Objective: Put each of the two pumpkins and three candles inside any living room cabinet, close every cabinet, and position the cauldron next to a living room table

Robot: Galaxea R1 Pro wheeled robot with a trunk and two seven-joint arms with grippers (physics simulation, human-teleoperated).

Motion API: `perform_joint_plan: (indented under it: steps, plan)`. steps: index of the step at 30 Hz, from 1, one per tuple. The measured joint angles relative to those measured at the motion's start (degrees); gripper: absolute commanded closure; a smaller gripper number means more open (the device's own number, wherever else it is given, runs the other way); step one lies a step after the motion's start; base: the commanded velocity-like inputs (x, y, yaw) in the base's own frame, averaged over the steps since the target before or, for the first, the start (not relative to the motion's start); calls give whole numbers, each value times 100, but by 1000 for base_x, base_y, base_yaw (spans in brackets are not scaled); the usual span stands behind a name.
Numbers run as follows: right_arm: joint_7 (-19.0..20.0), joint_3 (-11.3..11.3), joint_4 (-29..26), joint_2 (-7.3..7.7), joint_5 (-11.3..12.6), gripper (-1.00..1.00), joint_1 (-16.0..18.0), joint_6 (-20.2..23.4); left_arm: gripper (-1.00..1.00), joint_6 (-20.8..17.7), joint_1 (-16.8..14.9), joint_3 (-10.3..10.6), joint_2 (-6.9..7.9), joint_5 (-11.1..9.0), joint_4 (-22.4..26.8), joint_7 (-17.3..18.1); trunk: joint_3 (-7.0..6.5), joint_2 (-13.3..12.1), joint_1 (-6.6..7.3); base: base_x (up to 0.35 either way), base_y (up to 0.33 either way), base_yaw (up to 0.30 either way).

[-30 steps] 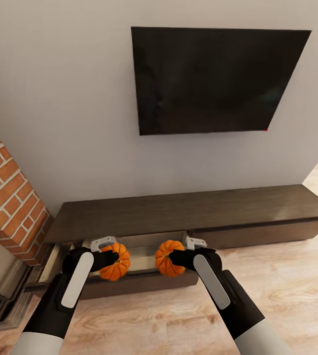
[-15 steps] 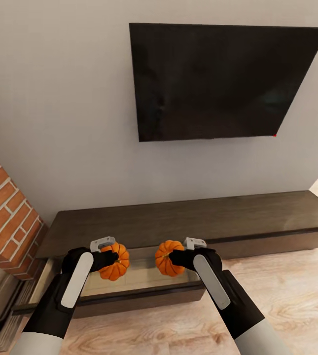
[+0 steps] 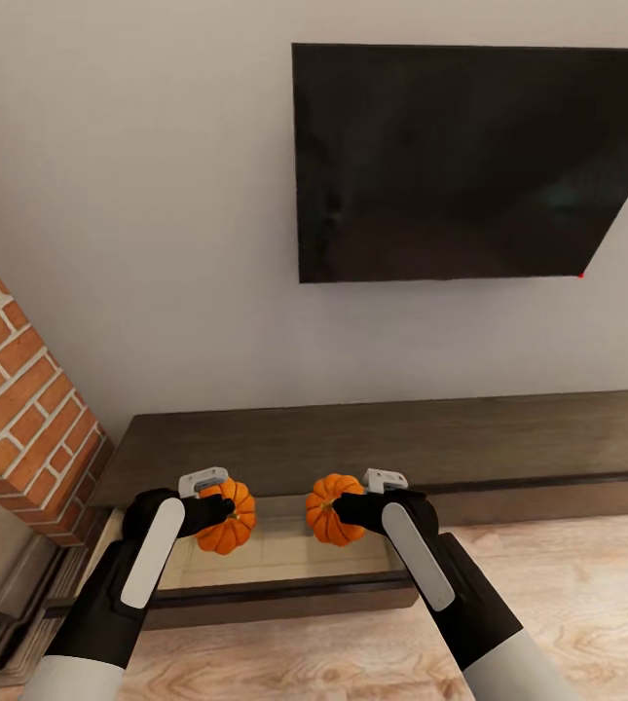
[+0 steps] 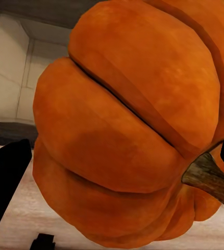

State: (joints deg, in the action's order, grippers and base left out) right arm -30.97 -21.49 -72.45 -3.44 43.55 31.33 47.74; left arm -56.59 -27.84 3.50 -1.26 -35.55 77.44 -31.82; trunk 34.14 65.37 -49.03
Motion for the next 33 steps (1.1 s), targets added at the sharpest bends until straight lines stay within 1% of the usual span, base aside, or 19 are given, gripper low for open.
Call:
perform_joint_plan:
  steps: [11,15,17,20,27,29,33]
  plan:
    - [0,-2,8,0,-10,100,0,5,100,1,1,4,2,0,-1,0,0,0,0,139,-26,1]
    - [-1,-7,10,0,-20,100,1,8,100,10,2,-6,2,-30,-3,1,0,0,0,129,54,105]
    - [0,-9,11,0,2,100,1,-1,100,-7,2,-3,3,19,-3,-1,0,0,0,122,55,215]
    - [0,-8,9,-1,4,100,1,-1,100,-2,2,5,3,8,-4,0,0,0,-1,44,19,97]
    - [0,-8,9,0,5,100,0,0,100,3,0,19,-4,15,-6,0,0,0,0,116,30,14]
    - [0,-6,9,0,9,100,0,-2,100,-3,1,22,-5,43,-6,0,0,0,1,201,-54,1]
    - [5,-1,9,0,-5,100,0,5,100,3,0,25,-6,32,-6,0,0,0,0,119,-53,0]
